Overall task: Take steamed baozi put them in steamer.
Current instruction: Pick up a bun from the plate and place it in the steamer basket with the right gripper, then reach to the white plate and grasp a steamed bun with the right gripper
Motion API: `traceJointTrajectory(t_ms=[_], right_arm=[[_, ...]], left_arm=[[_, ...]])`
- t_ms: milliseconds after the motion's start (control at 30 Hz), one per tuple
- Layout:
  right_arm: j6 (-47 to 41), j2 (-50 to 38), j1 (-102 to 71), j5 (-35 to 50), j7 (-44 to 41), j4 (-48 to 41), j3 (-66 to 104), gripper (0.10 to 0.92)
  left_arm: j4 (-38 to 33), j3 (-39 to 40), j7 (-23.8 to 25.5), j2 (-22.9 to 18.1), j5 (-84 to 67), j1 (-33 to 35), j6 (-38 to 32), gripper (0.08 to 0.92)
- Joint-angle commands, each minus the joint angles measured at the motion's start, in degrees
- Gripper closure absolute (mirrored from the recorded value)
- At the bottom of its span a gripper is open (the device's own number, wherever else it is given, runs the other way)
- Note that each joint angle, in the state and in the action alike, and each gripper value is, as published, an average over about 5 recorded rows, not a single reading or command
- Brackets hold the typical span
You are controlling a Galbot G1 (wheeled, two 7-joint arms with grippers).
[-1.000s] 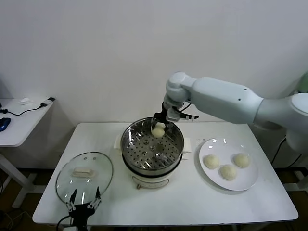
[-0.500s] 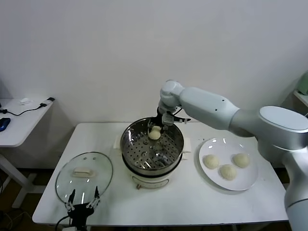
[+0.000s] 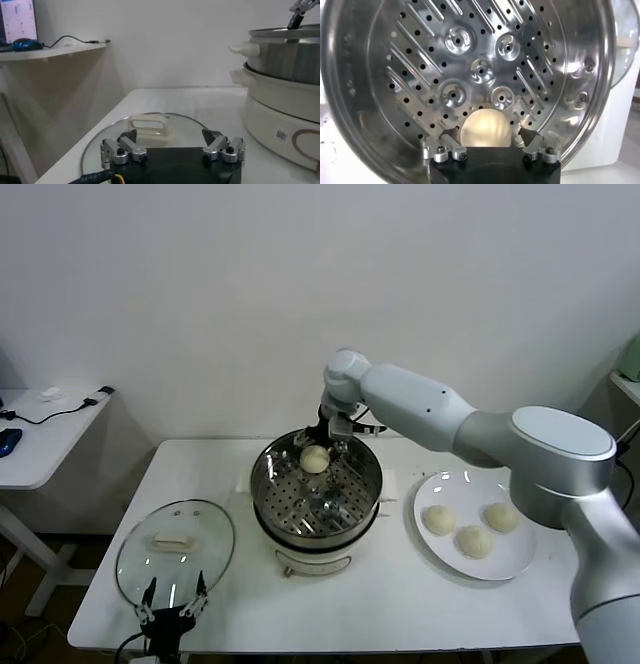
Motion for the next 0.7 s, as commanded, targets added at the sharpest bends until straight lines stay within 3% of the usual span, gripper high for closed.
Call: traceJointTrajectory(t_ms=[33, 300, 467, 700], right_arm=[[-0.1, -4.6, 6.3, 13.2, -5.3, 5.5, -2.3, 0.203], [-17.9, -22.9, 25.5, 48.9, -12.7, 13.2, -17.6, 0.203], [-31.1, -34.6, 29.9, 50.8, -11.4, 17.1, -30.6, 0.203], [-51.3, -45.5, 30.0, 52.9, -2.5, 32.3, -44.8, 0.203]], left_arm=[[-0.2, 0.0, 0.0, 0.0, 0.1, 0.2, 0.0, 0.177], [-0.4, 0.3, 0.1, 0.1, 0.3, 0.3, -0.1, 0.177], [-0.5, 0.6, 0.2, 0.2, 0.3, 0.1, -0.1, 0.177], [-0.2, 0.2, 0.2, 0.7, 0.2, -0.5, -0.2, 0.177]])
